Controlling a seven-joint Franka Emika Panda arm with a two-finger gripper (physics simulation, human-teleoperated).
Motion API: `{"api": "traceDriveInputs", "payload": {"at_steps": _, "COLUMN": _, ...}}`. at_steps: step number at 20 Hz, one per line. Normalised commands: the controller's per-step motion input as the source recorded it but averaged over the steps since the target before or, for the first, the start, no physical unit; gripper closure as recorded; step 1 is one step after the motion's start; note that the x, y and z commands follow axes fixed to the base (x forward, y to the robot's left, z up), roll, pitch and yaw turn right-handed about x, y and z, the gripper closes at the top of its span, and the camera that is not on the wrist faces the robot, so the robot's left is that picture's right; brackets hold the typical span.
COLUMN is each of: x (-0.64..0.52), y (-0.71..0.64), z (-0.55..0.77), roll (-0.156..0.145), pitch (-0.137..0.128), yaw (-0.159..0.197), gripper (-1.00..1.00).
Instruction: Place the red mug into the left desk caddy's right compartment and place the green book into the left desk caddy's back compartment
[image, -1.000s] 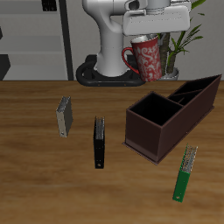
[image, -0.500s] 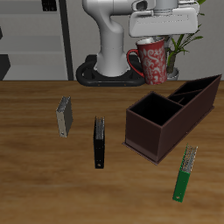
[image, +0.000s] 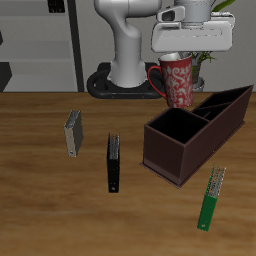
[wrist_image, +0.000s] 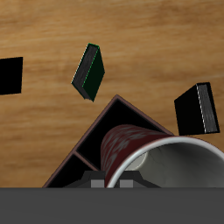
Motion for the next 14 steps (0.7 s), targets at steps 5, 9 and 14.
{"api": "traceDriveInputs", "payload": {"at_steps": 5, "x": 0.16, "y": 0.09, "z": -0.21, "roll": -0.006, "pitch": 0.037, "yaw": 0.007, "gripper": 1.00}}
{"api": "traceDriveInputs", "payload": {"at_steps": 9, "x": 0.07, "y": -0.07, "z": -0.18, "roll": -0.038, "pitch": 0.032, "yaw": -0.031, "gripper": 1.00}}
{"api": "traceDriveInputs", "payload": {"at_steps": 14, "x": 0.06, "y": 0.03, "z": -0.17, "roll": -0.011, "pitch": 0.024, "yaw": -0.016, "gripper": 1.00}}
